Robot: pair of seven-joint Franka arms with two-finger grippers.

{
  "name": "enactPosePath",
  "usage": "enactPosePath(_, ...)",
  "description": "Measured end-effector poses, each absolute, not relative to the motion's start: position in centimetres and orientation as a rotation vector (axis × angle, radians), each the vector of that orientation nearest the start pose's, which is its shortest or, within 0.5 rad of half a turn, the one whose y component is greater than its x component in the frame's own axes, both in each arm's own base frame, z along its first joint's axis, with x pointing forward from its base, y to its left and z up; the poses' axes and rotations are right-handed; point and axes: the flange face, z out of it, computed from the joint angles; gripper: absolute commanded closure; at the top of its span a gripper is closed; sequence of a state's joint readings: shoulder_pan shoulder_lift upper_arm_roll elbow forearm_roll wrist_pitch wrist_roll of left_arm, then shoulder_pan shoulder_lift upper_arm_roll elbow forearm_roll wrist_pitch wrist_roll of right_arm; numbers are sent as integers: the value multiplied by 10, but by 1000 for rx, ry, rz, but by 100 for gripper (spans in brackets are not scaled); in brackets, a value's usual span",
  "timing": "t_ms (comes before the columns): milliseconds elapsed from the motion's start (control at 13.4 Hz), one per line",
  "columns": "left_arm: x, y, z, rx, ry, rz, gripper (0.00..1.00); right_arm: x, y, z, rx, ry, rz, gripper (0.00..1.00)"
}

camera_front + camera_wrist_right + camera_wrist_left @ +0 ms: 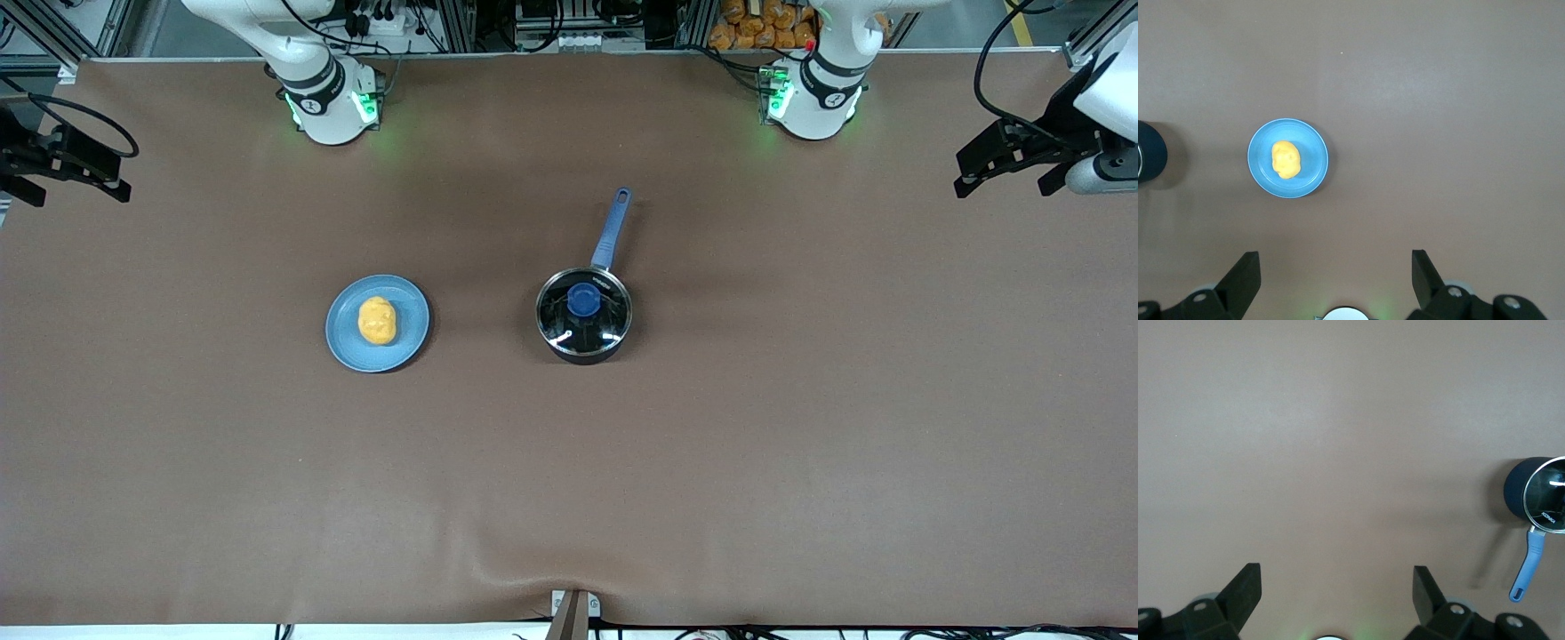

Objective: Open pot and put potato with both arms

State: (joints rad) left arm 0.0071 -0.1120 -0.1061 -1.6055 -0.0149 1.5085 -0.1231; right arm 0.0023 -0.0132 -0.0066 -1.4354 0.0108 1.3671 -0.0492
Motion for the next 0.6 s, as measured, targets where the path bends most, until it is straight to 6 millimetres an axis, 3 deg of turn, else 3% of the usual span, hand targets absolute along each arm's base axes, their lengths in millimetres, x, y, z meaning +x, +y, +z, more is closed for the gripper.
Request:
enactPosePath(373, 515, -62, 654, -3145, -21, 3, 0, 528, 0, 677, -3122, -77, 89, 0)
enactPosePath(597, 524, -78, 641, -3147, 24, 8, 0, 527, 0, 676, -3122, -76, 92, 0)
